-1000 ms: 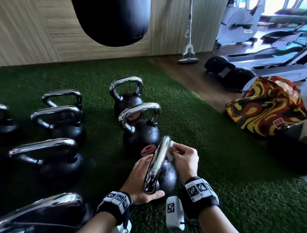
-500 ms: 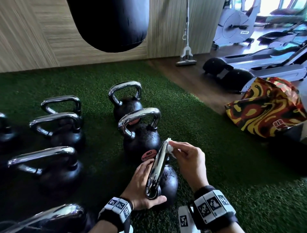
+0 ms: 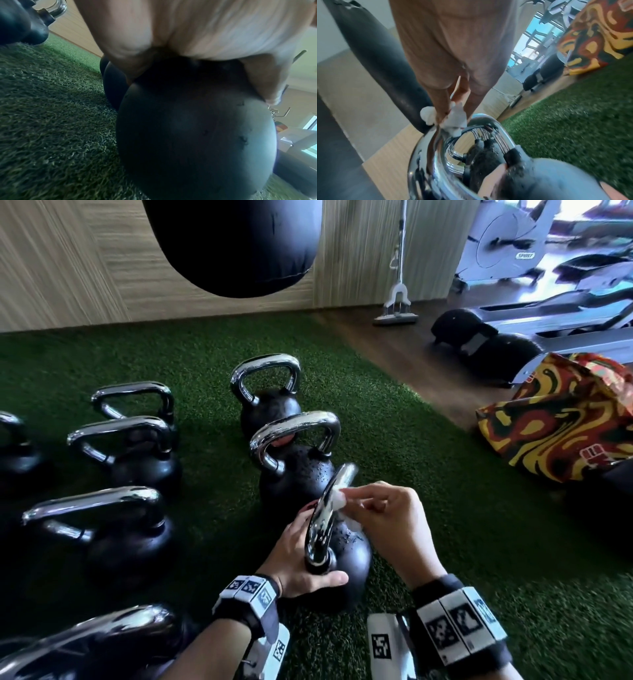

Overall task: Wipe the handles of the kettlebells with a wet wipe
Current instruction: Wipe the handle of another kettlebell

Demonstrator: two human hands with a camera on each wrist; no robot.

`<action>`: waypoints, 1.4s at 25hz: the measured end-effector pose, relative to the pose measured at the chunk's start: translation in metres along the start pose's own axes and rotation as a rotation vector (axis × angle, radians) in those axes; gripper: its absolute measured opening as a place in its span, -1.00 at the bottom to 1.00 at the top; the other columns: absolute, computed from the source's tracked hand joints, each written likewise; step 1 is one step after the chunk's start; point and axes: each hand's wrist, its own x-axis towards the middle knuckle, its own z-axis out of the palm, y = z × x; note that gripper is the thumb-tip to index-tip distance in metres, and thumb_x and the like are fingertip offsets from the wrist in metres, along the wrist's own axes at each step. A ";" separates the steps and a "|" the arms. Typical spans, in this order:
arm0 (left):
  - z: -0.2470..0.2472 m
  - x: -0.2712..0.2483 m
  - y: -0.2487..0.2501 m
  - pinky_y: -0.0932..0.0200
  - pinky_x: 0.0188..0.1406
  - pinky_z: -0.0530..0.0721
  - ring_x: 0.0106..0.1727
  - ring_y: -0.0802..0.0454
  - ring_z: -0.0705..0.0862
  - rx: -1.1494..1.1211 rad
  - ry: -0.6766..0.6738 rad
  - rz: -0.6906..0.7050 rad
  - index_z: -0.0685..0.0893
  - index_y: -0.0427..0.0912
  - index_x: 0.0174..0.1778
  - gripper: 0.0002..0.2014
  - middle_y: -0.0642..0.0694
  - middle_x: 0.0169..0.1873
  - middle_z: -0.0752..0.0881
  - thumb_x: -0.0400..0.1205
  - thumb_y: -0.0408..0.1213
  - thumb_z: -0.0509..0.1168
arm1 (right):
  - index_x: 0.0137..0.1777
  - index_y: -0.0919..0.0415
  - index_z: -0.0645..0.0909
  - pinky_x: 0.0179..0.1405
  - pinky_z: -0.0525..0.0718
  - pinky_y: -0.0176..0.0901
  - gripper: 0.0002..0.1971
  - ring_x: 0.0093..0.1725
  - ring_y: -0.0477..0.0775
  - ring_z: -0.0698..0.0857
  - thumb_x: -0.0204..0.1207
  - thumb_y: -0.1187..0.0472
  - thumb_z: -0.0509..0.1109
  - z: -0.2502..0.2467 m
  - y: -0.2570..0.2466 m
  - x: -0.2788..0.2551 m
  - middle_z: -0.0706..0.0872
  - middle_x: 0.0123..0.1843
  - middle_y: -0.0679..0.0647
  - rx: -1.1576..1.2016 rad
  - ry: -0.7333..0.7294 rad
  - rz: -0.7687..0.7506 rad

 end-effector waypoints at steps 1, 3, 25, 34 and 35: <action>0.001 0.002 -0.003 0.08 0.71 0.30 0.68 0.18 0.36 -0.004 0.003 0.001 0.04 0.82 0.49 0.18 0.10 0.65 0.38 0.20 0.08 0.74 | -0.10 0.07 0.91 -0.20 0.79 -0.17 -0.83 -0.29 -0.11 0.81 0.31 0.14 0.76 0.001 0.001 0.000 0.90 -0.22 -0.03 0.106 0.015 0.052; 0.005 0.006 -0.011 -0.03 0.70 0.37 0.66 0.15 0.40 -0.018 -0.009 -0.013 0.14 0.77 0.49 0.11 0.08 0.64 0.41 0.20 0.12 0.74 | -0.12 0.22 0.89 -0.06 0.84 0.00 -0.81 -0.20 0.06 0.87 0.29 0.27 0.75 0.000 0.005 -0.003 0.91 -0.19 0.15 0.264 -0.009 0.129; 0.001 -0.011 0.002 -0.19 0.73 0.28 0.73 -0.06 0.29 0.065 -0.078 0.064 0.30 0.30 0.59 0.03 -0.04 0.63 0.44 0.27 -0.01 0.75 | -0.10 0.16 0.87 0.06 0.69 -0.22 -0.92 0.00 -0.10 0.77 0.49 0.26 0.53 0.021 0.038 -0.017 0.81 0.04 -0.09 -0.353 -0.512 0.004; 0.003 -0.033 0.001 -0.21 0.69 0.35 0.69 -0.02 0.30 0.092 -0.032 0.121 0.10 0.40 0.53 0.13 0.08 0.57 0.30 0.24 0.02 0.77 | -0.19 -0.21 0.82 -0.03 0.78 -0.16 -0.60 -0.12 -0.18 0.83 0.49 0.41 0.45 0.018 0.029 -0.022 0.90 -0.15 -0.15 -0.096 -0.757 0.088; 0.003 -0.032 0.000 -0.20 0.69 0.35 0.69 -0.01 0.30 0.097 -0.033 0.121 0.11 0.37 0.54 0.12 0.09 0.56 0.30 0.24 0.02 0.77 | -0.21 -0.23 0.82 -0.03 0.78 -0.16 -0.59 -0.13 -0.20 0.83 0.49 0.41 0.45 0.020 0.030 -0.022 0.89 -0.18 -0.18 -0.064 -0.764 0.092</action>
